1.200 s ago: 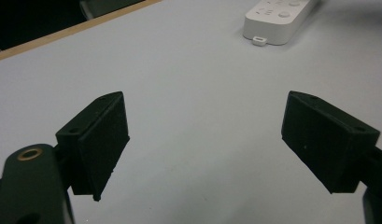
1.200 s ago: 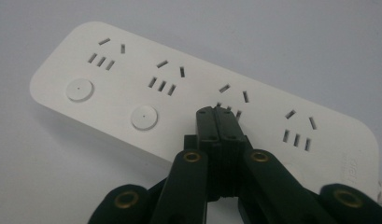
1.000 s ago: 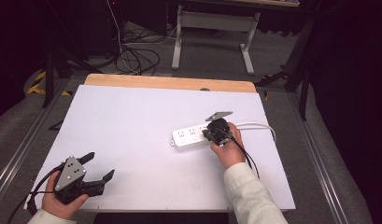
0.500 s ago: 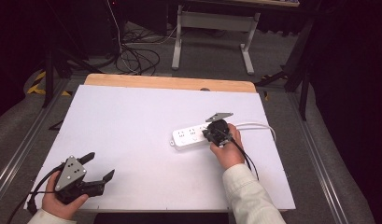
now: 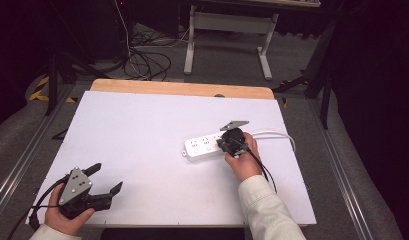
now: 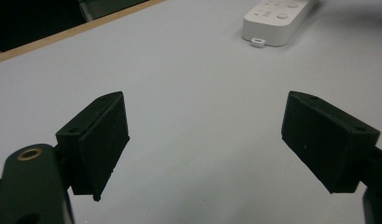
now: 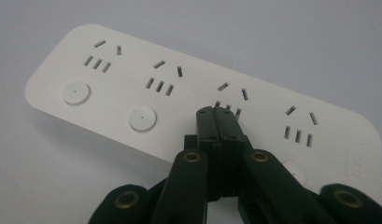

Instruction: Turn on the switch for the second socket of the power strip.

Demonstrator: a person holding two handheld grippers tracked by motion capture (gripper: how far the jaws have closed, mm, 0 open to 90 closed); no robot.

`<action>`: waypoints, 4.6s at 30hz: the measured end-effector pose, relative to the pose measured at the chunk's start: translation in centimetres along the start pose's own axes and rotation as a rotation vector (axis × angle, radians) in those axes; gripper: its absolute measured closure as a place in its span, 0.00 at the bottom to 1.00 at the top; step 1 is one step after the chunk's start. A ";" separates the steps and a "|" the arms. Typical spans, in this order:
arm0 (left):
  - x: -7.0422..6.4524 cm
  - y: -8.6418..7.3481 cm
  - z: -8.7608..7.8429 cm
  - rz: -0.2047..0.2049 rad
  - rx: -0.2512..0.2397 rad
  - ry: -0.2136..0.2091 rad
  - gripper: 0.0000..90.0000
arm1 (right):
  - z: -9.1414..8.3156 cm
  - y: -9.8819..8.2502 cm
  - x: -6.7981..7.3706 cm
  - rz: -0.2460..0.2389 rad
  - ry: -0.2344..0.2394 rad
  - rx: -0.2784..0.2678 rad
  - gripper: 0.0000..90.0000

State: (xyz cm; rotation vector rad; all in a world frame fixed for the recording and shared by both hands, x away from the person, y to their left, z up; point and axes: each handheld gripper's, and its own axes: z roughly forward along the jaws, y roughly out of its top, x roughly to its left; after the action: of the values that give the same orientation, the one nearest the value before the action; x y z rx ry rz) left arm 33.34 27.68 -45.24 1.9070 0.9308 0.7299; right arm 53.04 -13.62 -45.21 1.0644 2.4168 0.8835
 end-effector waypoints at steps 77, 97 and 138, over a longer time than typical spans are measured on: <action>0.0 0.1 -0.2 -0.008 -0.004 0.003 0.17 | -7.5 1.6 0.3 -0.022 0.046 -0.243 0.53; -0.1 0.3 -0.5 -0.023 -0.020 -0.002 0.17 | -12.2 -1.7 2.0 -0.035 0.154 -0.376 0.27; -0.4 -0.4 -0.9 -0.016 -0.019 -0.018 0.15 | -8.2 -12.8 2.5 -0.047 0.266 -0.339 0.17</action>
State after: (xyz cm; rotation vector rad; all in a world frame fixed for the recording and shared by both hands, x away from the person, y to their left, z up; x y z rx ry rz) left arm 32.29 27.90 -45.21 1.8847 0.9236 0.7082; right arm 40.20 -21.69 -47.82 0.8018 2.3630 1.4352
